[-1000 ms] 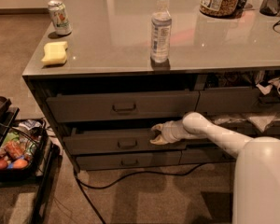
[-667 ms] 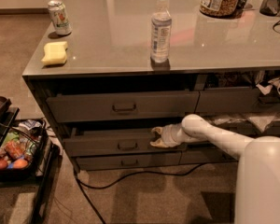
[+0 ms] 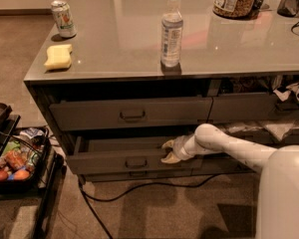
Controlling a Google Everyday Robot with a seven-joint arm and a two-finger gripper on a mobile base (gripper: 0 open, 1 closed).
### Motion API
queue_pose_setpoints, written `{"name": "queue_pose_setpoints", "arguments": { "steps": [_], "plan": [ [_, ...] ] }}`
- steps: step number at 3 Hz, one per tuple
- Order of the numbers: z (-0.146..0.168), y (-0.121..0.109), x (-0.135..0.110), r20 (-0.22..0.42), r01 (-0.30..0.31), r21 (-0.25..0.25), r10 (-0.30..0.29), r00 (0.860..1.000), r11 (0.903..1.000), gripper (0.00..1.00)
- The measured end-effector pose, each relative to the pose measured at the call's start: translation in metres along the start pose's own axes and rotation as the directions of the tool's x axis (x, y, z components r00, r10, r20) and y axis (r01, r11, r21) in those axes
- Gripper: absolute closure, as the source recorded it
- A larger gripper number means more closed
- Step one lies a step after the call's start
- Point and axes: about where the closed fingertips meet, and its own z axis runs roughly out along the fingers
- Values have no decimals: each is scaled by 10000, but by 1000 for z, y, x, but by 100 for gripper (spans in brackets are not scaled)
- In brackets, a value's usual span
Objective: Open middle drawer
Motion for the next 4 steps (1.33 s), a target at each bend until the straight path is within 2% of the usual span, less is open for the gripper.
{"name": "queue_pose_setpoints", "arguments": {
  "steps": [2,3,4],
  "plan": [
    [-11,34,-8,126,-433,-476,440,9990,9979,100],
    [-11,34,-8,127,-433,-477,440,9990,9979,100],
    [-11,34,-8,127,-433,-479,440,9990,9979,94]
  ]
}}
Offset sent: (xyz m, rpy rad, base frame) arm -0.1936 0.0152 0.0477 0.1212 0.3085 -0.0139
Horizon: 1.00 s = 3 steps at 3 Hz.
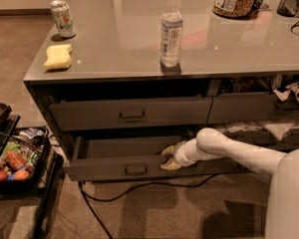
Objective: Open middle drawer
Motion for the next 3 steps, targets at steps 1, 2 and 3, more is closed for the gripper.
{"name": "queue_pose_setpoints", "arguments": {
  "steps": [1,2,3],
  "plan": [
    [0,0,0,0,0,-1,0,10000,10000,85],
    [0,0,0,1,0,-2,0,10000,10000,61],
    [0,0,0,1,0,-2,0,10000,10000,52]
  ]
}}
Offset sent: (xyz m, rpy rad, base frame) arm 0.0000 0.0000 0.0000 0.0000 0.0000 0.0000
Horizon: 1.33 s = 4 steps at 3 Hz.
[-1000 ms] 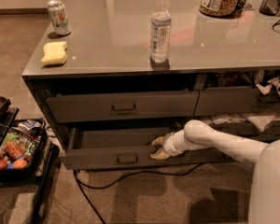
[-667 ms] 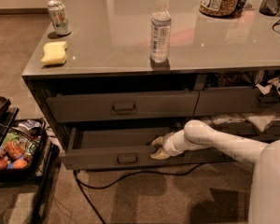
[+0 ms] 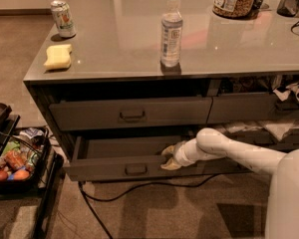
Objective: Open middle drawer
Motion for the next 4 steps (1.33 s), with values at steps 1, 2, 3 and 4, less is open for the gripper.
{"name": "queue_pose_setpoints", "arguments": {
  "steps": [1,2,3,4],
  "plan": [
    [0,0,0,0,0,-1,0,10000,10000,55],
    [0,0,0,0,0,-1,0,10000,10000,64],
    [0,11,0,10,-243,-205,244,9997,9995,66],
    [0,27,-2,69,-670,-513,674,9977,9964,64]
  ]
}}
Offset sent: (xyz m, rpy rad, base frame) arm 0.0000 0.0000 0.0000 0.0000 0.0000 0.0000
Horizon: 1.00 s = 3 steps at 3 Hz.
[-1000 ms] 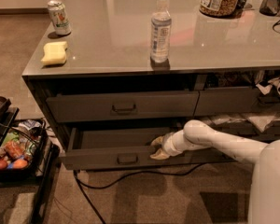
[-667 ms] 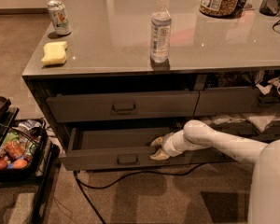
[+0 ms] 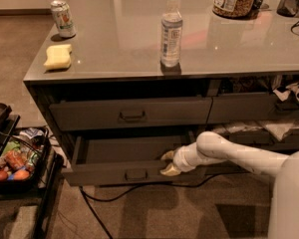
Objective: Open middle drawer
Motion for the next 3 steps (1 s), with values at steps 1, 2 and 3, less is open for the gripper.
{"name": "queue_pose_setpoints", "arguments": {
  "steps": [1,2,3],
  "plan": [
    [-1,8,-1,43,-212,-132,212,9998,9997,55],
    [-3,9,-1,43,-212,-133,213,9998,9997,54],
    [-8,31,-11,33,-637,-301,638,9980,9975,54]
  ]
}}
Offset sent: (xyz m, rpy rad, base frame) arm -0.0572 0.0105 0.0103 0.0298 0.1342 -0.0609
